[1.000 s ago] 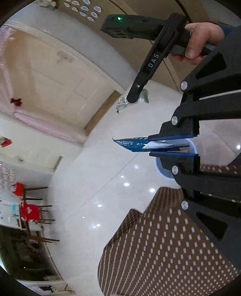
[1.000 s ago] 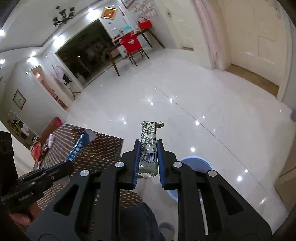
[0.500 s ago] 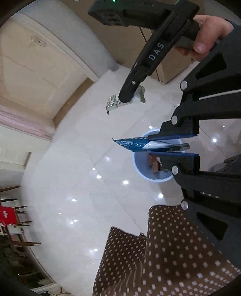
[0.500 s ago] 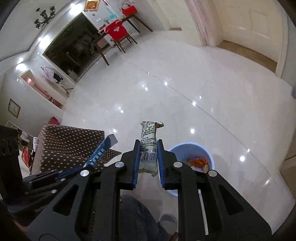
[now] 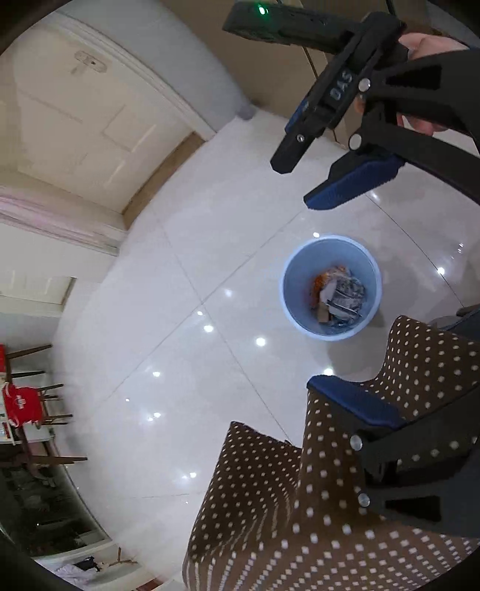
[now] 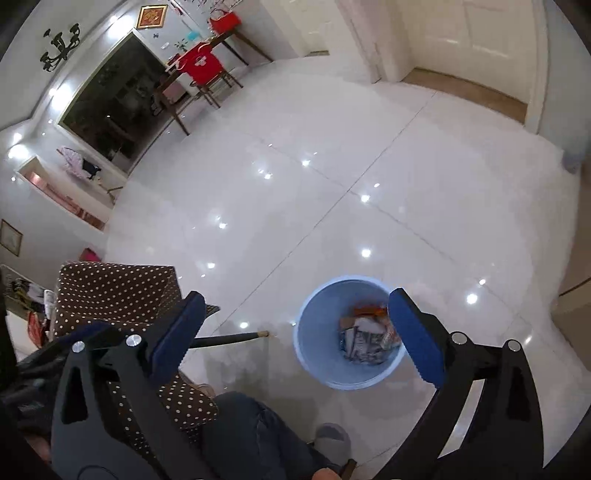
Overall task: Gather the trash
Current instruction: 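Swing both open tools back over the table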
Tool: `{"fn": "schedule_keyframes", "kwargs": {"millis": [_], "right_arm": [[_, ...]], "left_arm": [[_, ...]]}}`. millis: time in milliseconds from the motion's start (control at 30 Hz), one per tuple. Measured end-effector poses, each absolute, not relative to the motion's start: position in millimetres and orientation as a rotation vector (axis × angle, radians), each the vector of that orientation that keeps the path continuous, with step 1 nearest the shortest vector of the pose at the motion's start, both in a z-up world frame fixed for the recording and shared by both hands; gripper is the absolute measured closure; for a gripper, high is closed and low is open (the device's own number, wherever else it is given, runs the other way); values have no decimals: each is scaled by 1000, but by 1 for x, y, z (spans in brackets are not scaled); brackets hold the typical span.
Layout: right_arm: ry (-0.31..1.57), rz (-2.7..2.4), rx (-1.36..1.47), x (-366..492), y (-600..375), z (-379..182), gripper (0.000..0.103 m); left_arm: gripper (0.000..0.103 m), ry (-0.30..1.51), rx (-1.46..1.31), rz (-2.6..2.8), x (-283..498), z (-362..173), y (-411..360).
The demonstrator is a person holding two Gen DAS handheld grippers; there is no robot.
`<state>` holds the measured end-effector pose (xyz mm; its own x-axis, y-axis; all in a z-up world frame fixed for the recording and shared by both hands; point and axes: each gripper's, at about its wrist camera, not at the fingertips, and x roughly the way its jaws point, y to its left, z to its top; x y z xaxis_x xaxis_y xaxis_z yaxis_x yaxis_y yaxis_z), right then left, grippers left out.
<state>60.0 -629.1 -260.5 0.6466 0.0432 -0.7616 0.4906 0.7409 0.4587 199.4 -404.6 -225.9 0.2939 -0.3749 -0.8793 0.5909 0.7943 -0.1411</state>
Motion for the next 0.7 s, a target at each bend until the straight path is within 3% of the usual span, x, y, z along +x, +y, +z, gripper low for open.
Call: {"fn": "schedule_keyframes", "kwargs": {"millis": [700], "right_arm": [[682,-220,550,65,-550,-139,6]], "left_arm": [[10,779,102,-650,159,-101,-296]]}}
